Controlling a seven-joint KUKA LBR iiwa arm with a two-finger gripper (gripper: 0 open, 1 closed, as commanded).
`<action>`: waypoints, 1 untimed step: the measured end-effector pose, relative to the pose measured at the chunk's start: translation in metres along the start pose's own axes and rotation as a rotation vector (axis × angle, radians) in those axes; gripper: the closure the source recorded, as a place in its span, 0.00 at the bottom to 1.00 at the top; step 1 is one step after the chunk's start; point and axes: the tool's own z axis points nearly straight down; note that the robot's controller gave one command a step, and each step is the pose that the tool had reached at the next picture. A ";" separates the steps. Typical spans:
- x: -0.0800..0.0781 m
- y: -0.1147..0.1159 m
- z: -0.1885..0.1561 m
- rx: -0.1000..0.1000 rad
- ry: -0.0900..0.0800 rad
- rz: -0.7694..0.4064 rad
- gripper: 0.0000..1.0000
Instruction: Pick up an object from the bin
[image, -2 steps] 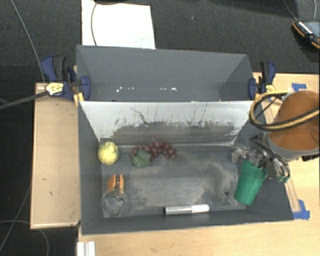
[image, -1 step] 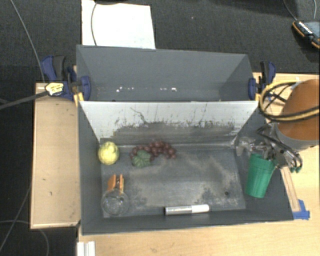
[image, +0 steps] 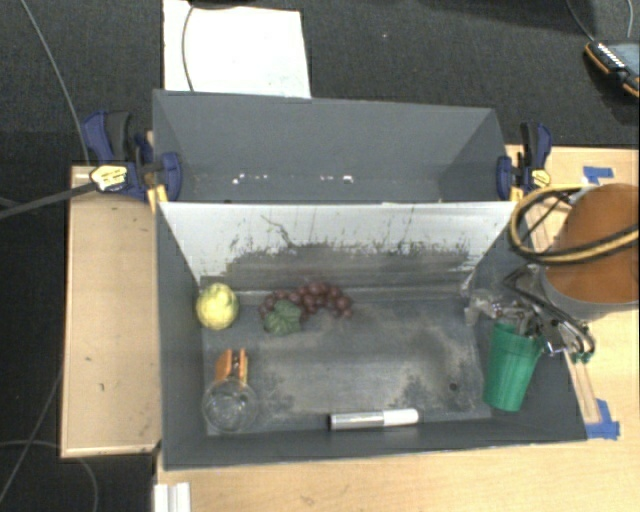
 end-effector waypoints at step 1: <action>0.029 0.006 -0.019 0.002 -0.004 -0.189 0.00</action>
Offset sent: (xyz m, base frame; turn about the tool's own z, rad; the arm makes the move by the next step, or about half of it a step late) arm -0.0147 -0.0106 -0.0597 -0.3924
